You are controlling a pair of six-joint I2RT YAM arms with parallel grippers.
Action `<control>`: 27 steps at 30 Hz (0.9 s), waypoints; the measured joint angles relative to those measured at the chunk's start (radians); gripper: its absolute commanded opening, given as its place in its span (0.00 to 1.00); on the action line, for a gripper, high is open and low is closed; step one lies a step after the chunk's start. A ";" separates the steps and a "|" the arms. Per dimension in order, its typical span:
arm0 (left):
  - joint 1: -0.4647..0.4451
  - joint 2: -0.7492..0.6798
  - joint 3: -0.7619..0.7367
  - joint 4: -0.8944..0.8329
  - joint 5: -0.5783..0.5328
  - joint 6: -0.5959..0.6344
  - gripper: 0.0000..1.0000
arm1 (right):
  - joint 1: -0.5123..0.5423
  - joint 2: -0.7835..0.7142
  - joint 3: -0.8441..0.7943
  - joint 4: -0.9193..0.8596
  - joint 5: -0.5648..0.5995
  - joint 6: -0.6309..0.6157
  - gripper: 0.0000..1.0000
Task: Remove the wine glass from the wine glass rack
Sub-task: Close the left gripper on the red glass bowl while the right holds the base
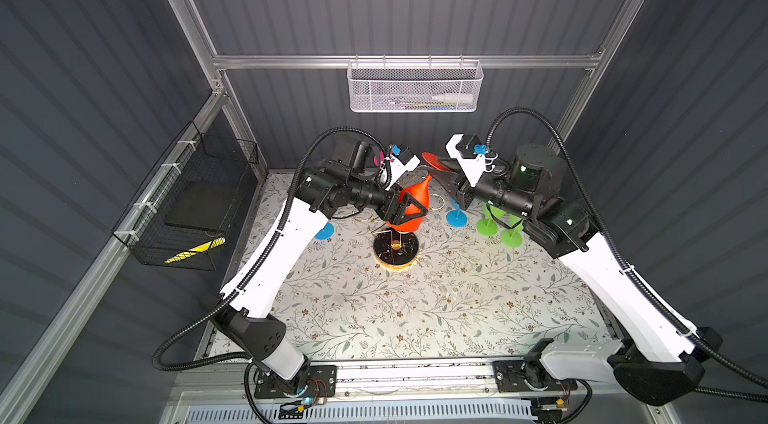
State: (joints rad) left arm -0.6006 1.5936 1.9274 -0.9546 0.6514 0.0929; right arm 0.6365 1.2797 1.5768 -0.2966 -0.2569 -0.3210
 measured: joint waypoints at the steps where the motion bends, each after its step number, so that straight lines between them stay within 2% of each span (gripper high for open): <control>1: 0.000 0.000 0.002 0.000 0.000 0.000 0.67 | 0.000 0.000 0.000 -0.001 0.003 -0.005 0.24; 7: 0.001 -0.001 0.002 -0.008 0.009 -0.012 0.70 | -0.003 0.000 0.000 -0.008 0.051 -0.050 0.08; 14: 0.001 -0.055 -0.065 0.051 0.005 -0.018 0.81 | 0.000 -0.002 -0.002 -0.014 0.076 -0.061 0.04; 20: -0.001 -0.242 -0.274 0.293 -0.027 0.006 0.89 | -0.002 -0.005 -0.015 -0.013 0.117 -0.024 0.01; 27: -0.001 -0.470 -0.569 0.646 -0.131 0.029 0.99 | -0.028 -0.040 -0.021 0.018 0.147 0.062 0.00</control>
State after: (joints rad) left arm -0.6018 1.1236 1.3582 -0.3084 0.5201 0.1223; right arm 0.6083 1.2396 1.5555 -0.2787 -0.1097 -0.2588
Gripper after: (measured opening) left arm 0.978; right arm 0.069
